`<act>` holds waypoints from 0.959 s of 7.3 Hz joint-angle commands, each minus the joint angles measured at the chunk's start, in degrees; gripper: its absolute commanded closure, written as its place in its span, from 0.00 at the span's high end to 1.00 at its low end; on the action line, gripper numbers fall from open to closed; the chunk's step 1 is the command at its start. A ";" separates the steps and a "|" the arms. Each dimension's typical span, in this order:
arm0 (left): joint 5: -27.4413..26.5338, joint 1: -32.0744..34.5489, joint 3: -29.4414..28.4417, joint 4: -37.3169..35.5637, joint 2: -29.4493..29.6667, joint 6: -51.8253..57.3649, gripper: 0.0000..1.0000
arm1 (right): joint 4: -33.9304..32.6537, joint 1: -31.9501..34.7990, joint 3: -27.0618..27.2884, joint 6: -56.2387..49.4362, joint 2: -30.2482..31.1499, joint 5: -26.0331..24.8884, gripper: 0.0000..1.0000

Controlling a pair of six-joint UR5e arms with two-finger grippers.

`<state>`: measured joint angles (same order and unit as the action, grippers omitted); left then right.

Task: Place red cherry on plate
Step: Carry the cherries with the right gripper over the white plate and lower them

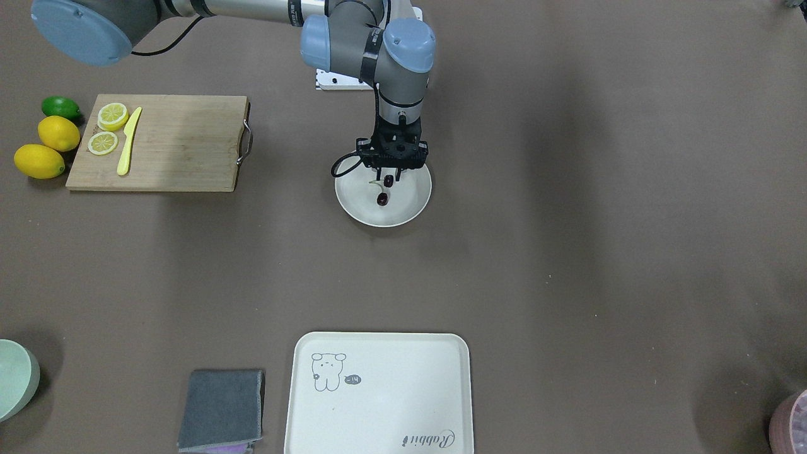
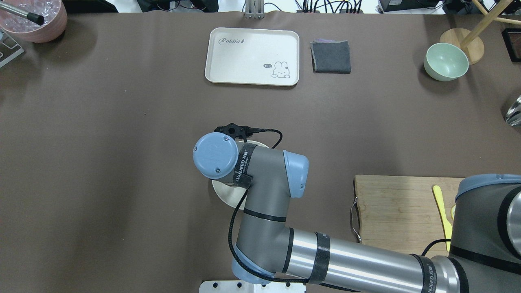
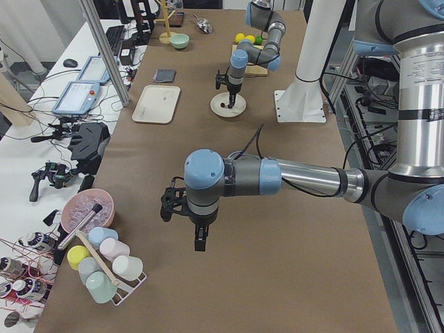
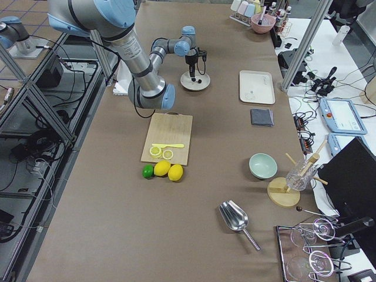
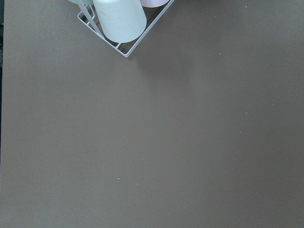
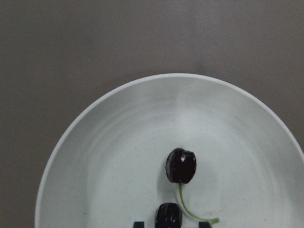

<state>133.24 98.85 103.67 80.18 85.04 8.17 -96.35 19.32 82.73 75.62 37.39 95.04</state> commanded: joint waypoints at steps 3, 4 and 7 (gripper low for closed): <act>0.00 0.02 -0.31 0.07 0.12 0.00 0.98 | -6.18 0.45 8.11 -0.47 0.06 0.59 1.00; 0.00 -0.06 -0.31 -0.02 0.21 0.00 0.98 | -11.70 1.76 13.72 -0.99 0.14 2.68 1.00; 0.00 0.02 -1.01 -0.37 0.47 0.00 0.98 | -22.88 11.58 31.21 -10.00 8.89 12.15 1.00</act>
<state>133.24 98.81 102.76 79.85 85.47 8.11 -114.34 26.00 105.93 70.80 41.52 102.90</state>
